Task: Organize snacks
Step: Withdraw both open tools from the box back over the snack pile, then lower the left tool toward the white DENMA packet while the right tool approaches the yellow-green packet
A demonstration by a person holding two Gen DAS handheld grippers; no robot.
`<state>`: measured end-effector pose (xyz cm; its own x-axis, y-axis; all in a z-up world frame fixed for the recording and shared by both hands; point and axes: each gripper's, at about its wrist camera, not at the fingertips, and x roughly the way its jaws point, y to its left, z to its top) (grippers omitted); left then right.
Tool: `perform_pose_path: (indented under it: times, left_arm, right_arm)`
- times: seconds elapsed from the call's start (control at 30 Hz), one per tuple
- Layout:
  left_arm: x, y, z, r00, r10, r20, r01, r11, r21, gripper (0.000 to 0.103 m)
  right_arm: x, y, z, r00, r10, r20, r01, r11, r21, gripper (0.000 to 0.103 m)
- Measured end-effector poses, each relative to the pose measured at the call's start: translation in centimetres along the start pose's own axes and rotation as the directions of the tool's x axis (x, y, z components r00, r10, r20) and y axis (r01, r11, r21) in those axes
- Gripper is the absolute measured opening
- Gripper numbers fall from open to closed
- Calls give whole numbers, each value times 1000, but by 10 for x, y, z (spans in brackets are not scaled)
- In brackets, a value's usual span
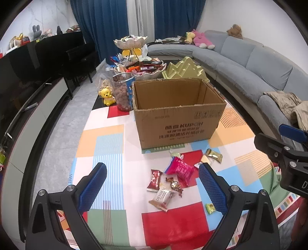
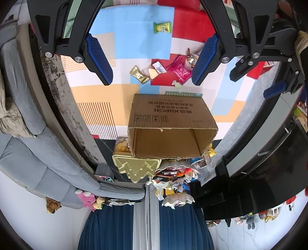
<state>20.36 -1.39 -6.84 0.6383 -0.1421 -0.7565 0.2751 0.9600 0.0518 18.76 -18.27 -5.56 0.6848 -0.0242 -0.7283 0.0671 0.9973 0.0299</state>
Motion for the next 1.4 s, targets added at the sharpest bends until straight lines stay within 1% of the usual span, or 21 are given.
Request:
perform_pose_path:
  times: [0.27,0.73,0.97,1.17,1.3,1.4]
  left_arm:
    - [3,-4,-21,1000,-10,2,10,999,41,97]
    - [18,-12,-53,1000,-16,23,12,989,145,97]
    - [33,-12,-68,1000,-24,7,22,987,159,96]
    - [45,-11,-76,999,-43,-28,47,984,173,96]
    - [54,-11,-78,997,-58,-43,65,979,191,92]
    - [60,-11,-80,996,-68,-49,76,978,195,91]
  right_arm:
    - [1,4,-19,1000,5,2,-5,1000,-5,85]
    - [21,9,-63,1000,5,-29,-5,1000,-30,85]
    - [36,13,-77,996,4,-92,-7,999,-33,85]
    - [45,12,-87,993,-2,-120,-2,1000,-30,85]
    - [54,14,-96,990,6,-139,-10,1000,-29,85]
    - [60,16,-101,988,11,-155,-16,999,-32,85]
